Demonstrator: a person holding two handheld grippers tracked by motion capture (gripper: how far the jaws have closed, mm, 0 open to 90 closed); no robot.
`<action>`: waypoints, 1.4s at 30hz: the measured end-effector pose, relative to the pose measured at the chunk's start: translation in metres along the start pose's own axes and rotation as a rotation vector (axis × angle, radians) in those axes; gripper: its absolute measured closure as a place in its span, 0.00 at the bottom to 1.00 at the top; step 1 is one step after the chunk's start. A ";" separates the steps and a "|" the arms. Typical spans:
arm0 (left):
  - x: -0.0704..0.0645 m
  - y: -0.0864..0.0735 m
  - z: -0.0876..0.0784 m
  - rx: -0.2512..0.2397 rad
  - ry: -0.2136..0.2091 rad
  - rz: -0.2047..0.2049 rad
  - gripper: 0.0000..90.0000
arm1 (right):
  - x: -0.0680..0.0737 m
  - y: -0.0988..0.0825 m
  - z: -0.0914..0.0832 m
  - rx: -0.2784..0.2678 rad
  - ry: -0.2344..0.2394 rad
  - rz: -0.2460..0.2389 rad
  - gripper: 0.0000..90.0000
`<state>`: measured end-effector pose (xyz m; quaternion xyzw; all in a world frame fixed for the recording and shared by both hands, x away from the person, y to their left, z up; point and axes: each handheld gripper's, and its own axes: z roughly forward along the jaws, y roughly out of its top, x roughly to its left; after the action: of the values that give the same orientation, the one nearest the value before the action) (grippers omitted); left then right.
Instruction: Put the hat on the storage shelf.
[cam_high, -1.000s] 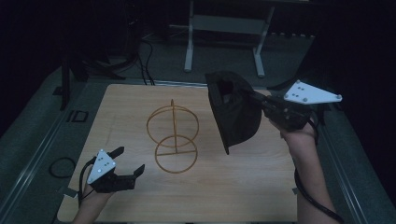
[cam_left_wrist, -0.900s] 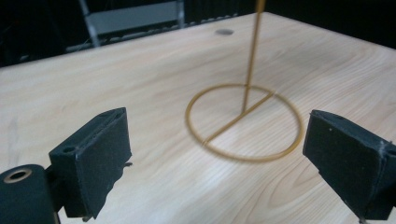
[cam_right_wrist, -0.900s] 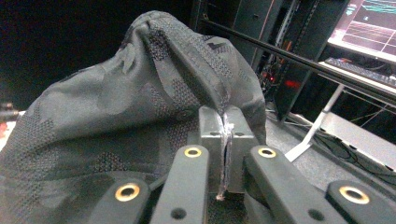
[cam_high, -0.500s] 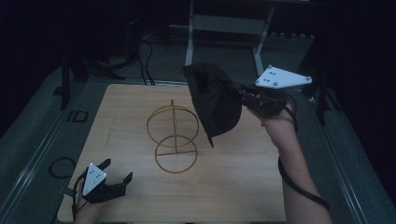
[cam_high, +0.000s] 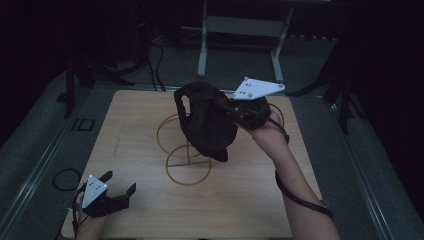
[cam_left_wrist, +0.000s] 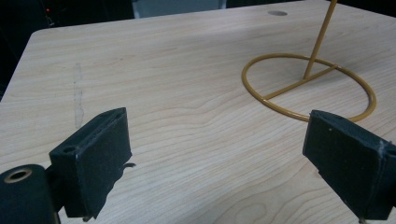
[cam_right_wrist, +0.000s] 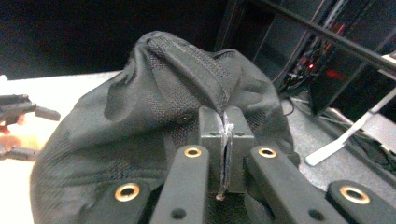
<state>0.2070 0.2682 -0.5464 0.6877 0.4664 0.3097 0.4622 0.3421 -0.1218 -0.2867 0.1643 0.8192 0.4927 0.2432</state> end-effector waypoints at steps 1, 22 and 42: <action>0.000 0.000 0.000 -0.001 -0.002 -0.001 0.09 | 0.001 -0.001 0.003 0.009 0.007 -0.001 0.98; 0.001 -0.002 0.000 0.002 -0.010 -0.012 0.09 | 0.021 -0.010 0.050 0.110 0.114 -0.009 0.98; 0.000 -0.002 0.000 -0.009 -0.015 -0.029 0.09 | 0.032 -0.008 0.068 0.104 0.205 0.029 0.78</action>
<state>0.2066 0.2689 -0.5485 0.6810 0.4714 0.2998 0.4735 0.3532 -0.0595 -0.3286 0.1373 0.8617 0.4674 0.1421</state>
